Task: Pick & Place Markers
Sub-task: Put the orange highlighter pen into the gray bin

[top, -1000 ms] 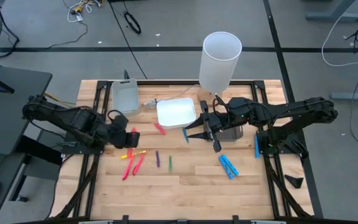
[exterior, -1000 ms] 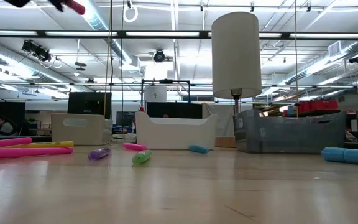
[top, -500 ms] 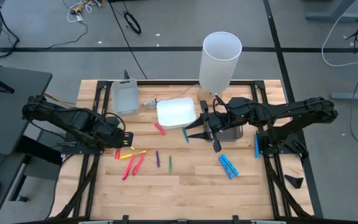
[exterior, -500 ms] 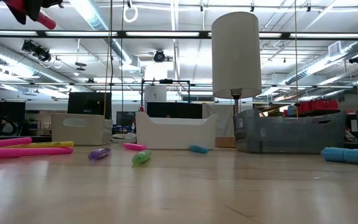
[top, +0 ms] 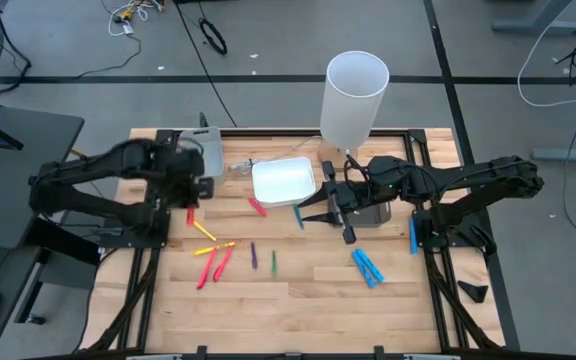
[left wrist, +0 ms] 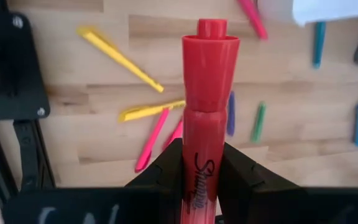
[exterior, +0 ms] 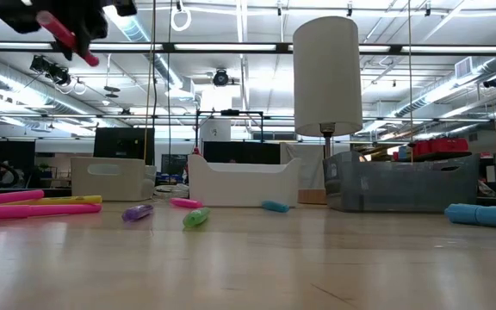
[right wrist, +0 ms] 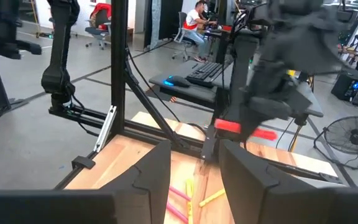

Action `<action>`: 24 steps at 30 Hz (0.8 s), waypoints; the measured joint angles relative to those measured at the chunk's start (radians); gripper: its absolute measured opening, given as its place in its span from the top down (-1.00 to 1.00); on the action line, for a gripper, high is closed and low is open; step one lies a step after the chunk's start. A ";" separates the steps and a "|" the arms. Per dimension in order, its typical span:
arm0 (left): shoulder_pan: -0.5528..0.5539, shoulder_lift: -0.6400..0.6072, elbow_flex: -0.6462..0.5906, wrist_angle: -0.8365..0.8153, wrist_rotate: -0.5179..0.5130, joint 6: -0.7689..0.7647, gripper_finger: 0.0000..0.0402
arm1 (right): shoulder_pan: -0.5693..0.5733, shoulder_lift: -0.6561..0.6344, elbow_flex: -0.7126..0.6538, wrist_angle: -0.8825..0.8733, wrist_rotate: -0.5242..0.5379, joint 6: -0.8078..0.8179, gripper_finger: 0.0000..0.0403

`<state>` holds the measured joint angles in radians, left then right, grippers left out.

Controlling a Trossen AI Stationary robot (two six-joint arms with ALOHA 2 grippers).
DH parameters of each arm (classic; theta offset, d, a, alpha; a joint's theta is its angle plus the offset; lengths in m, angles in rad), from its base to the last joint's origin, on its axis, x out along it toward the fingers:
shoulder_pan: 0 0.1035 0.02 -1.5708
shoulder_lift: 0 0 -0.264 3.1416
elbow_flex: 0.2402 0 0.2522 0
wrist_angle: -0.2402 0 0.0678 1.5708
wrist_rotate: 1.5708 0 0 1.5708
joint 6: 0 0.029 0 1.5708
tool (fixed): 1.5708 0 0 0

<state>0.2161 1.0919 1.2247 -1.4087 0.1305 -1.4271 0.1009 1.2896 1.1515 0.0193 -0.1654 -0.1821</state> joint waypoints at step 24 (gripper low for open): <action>0.783 0.227 0.000 0.036 0.136 0.655 0.66 | 0.001 0.000 0.000 0.002 0.000 -0.007 0.31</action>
<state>0.9990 1.3187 1.2243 -1.3730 0.2668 -0.7721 0.1020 1.2896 1.1515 0.0216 -0.1654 -0.1886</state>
